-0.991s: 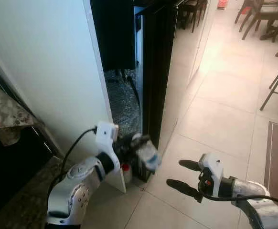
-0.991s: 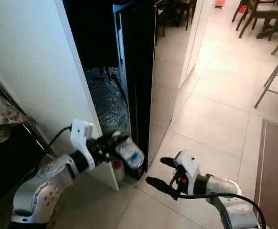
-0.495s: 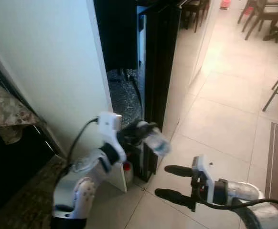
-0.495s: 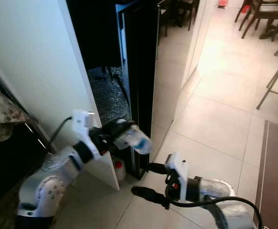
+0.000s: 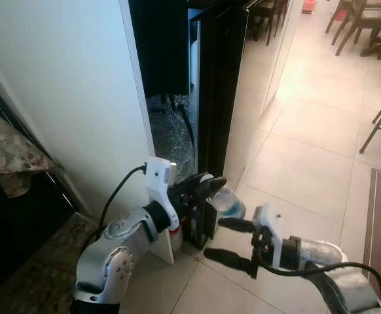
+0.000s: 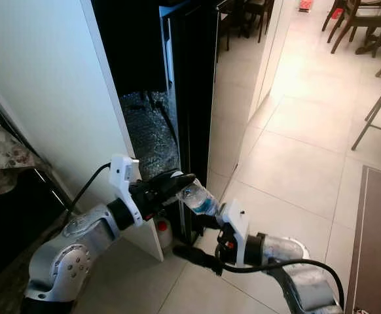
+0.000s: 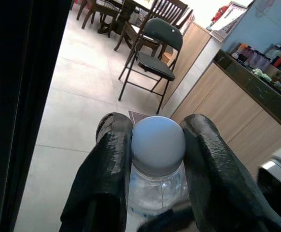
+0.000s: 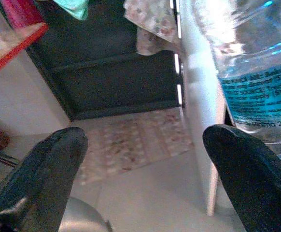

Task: Restocking fridge

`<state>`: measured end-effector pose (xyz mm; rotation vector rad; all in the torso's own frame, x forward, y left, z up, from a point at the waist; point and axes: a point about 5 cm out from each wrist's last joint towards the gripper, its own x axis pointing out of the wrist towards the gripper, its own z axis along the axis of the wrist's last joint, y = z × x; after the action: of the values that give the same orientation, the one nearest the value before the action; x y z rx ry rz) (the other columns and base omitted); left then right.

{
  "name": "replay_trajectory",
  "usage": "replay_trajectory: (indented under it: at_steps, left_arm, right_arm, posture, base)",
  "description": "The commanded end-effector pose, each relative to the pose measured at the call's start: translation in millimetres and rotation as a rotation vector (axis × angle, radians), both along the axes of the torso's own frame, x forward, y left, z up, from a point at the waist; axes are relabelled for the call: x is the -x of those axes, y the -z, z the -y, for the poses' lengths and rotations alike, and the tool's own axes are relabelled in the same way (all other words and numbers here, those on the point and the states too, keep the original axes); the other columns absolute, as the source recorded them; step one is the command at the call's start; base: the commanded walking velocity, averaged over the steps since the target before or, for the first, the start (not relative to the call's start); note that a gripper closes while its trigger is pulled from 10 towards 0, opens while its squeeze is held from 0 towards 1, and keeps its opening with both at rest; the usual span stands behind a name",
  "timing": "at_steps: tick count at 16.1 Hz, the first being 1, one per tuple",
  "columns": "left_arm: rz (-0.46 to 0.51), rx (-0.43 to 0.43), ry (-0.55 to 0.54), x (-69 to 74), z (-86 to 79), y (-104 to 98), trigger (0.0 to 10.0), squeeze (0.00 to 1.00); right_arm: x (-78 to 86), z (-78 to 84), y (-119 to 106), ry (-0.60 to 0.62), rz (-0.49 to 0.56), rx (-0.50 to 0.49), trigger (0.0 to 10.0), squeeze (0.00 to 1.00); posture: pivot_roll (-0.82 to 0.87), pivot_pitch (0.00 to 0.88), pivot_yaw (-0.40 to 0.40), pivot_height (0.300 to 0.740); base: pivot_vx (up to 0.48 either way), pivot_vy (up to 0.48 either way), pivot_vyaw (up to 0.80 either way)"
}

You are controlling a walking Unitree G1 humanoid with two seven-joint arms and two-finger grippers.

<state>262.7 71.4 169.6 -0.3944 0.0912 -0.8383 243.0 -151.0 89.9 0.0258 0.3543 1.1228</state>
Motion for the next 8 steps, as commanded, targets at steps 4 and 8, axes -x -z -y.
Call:
replay_trajectory:
  at_steps: [4,8]
  left_arm:
    - [0.03,0.019,0.058,5.0,2.5,-8.3,10.0,0.0]
    - [0.024,0.002,0.058,6.1,-0.7,-6.4,10.0,0.0]
  right_arm:
    - [-11.5,8.5,-0.7,0.066,0.041,0.071,10.0,0.0]
    - [-15.1,15.6,0.0,0.096,0.059,0.098,10.0,0.0]
  posture:
    - [0.06,0.0,0.015,0.74]
    - [0.06,0.0,0.017,0.74]
  base:
    - [0.0,0.0,0.0]
    - [0.0,0.0,0.0]
